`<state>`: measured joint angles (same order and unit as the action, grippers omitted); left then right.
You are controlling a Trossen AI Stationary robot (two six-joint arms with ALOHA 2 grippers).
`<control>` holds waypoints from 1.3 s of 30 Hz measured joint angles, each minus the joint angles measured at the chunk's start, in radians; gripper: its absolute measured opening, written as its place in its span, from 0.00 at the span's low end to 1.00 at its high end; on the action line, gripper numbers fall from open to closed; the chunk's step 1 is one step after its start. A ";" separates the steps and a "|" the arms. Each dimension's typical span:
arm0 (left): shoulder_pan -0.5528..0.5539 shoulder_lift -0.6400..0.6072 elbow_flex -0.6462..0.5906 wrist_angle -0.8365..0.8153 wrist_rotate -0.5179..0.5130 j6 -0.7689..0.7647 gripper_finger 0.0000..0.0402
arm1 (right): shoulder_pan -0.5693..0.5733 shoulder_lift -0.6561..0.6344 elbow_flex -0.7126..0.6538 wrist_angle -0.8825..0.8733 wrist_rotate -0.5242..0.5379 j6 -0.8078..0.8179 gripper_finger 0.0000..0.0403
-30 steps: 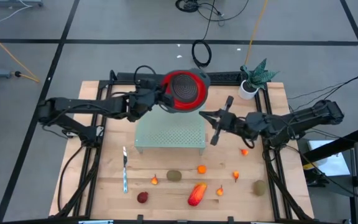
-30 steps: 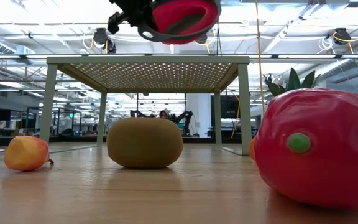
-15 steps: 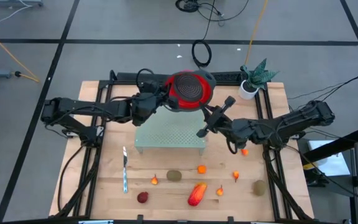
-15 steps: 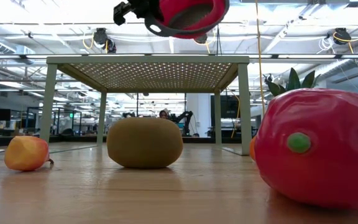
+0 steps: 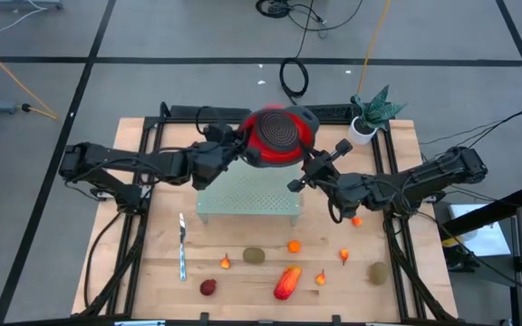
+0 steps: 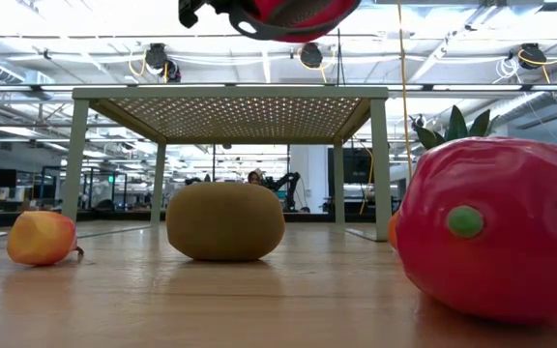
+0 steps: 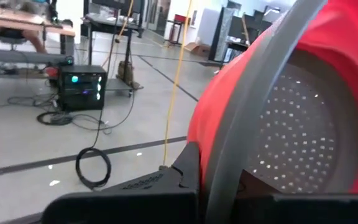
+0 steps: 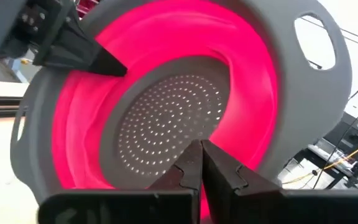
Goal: Pick & Place Fruit
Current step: Put the strainer bowl on the shelf
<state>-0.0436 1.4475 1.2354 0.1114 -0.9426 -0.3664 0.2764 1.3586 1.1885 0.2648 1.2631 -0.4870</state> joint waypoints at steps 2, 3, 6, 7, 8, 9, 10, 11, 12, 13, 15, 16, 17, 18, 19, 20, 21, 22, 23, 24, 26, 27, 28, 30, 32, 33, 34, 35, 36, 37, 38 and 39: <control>-0.009 0.000 0.000 0.027 0.022 0.026 0.00 | -0.007 0.000 0.000 0.000 0.004 0.000 0.00; -0.014 0.000 0.000 0.037 0.029 0.033 0.00 | -0.010 0.000 0.000 0.001 0.004 0.001 0.00; -0.027 0.000 0.000 0.041 0.029 0.033 0.00 | -0.017 0.000 0.000 0.000 0.025 0.000 0.00; -0.031 0.000 -0.001 0.042 0.030 0.033 0.00 | -0.020 0.000 0.000 0.000 0.038 -0.004 0.00; -0.035 0.000 -0.001 0.047 0.030 0.038 0.00 | -0.022 0.000 0.000 -0.001 0.045 -0.011 0.00; -0.039 0.000 -0.001 0.054 0.032 0.047 0.00 | -0.024 0.000 0.000 0.000 0.046 -0.020 0.00; -0.042 0.000 -0.001 0.060 0.034 0.056 0.00 | -0.026 0.000 0.000 0.000 0.045 -0.023 0.00; -0.044 0.000 -0.001 0.064 0.039 0.059 0.00 | -0.026 0.000 0.000 0.000 0.045 -0.023 0.00; -0.046 0.000 -0.001 0.068 0.044 0.058 0.00 | -0.027 0.000 0.000 0.000 0.045 -0.023 0.00; -0.048 0.000 -0.001 0.071 0.053 0.058 0.00 | -0.029 0.000 0.000 0.000 0.046 -0.023 0.00; -0.052 0.000 -0.001 0.077 0.076 0.061 0.00 | -0.033 0.000 0.000 0.000 0.047 -0.023 0.00; -0.055 0.000 -0.001 0.081 0.086 0.067 0.00 | -0.036 0.004 0.000 0.001 0.049 -0.023 0.00; -0.059 0.000 -0.001 0.084 0.091 0.072 0.00 | -0.042 0.010 0.000 0.002 0.051 -0.023 0.00; -0.063 0.000 -0.001 0.084 0.093 0.076 0.00 | -0.049 0.015 0.000 0.002 0.055 -0.023 0.00; -0.069 0.000 -0.001 0.084 0.093 0.077 0.00 | -0.053 0.017 0.000 -0.002 0.059 -0.023 0.00; -0.075 0.000 -0.001 0.084 0.094 0.077 0.00 | -0.058 0.018 0.000 -0.003 0.065 -0.028 0.00; -0.080 0.000 -0.001 0.084 0.095 0.077 0.00 | -0.064 0.018 0.000 -0.003 0.067 -0.034 0.00; -0.084 0.000 -0.001 0.084 0.096 0.077 0.00 | -0.071 0.025 0.000 0.003 0.070 -0.039 0.00; -0.088 0.000 -0.001 0.086 0.096 0.077 0.00 | -0.078 0.030 0.000 0.011 0.072 -0.047 0.00; -0.093 0.000 -0.001 0.089 0.096 0.079 0.00 | -0.082 0.032 0.001 0.010 0.073 -0.055 0.00; -0.098 0.000 -0.002 0.090 0.096 0.079 0.00 | -0.090 0.034 0.000 0.006 0.073 -0.066 0.00; -0.099 0.001 -0.002 0.093 0.097 0.080 0.00 | -0.095 0.034 0.000 0.006 0.071 -0.069 0.00; -0.100 0.001 -0.002 0.099 0.100 0.086 0.00 | -0.099 0.033 0.000 0.009 0.071 -0.074 0.00; -0.107 0.001 -0.002 0.103 0.103 0.097 0.00 | -0.107 0.032 0.000 0.010 0.068 -0.081 0.00; -0.113 0.001 -0.002 0.109 0.109 0.104 0.01 | -0.116 0.033 0.000 0.007 0.068 -0.083 0.00; -0.116 0.001 -0.002 0.114 0.112 0.105 0.01 | -0.120 0.033 0.000 0.007 0.067 -0.083 0.00; -0.119 0.001 -0.002 0.116 0.115 0.106 0.01 | -0.125 0.033 0.000 0.008 0.067 -0.084 0.00; -0.123 0.001 -0.002 0.116 0.115 0.106 0.01 | -0.128 0.033 0.000 0.008 0.066 -0.088 0.00; -0.127 0.001 -0.002 0.118 0.115 0.107 0.01 | -0.130 0.033 0.000 0.008 0.066 -0.098 0.00; -0.130 0.001 -0.002 0.119 0.115 0.110 0.01 | -0.132 0.033 0.000 0.008 0.065 -0.108 0.00; -0.133 0.001 -0.002 0.119 0.115 0.111 0.01 | -0.135 0.033 0.000 0.008 0.064 -0.114 0.00; -0.135 0.001 -0.002 0.120 0.115 0.111 0.01 | -0.137 0.033 0.000 0.008 0.063 -0.117 0.00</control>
<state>-0.1784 1.4483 1.2335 0.2314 -0.8272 -0.2550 0.1397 1.3914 1.1885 0.2726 1.3262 -0.6043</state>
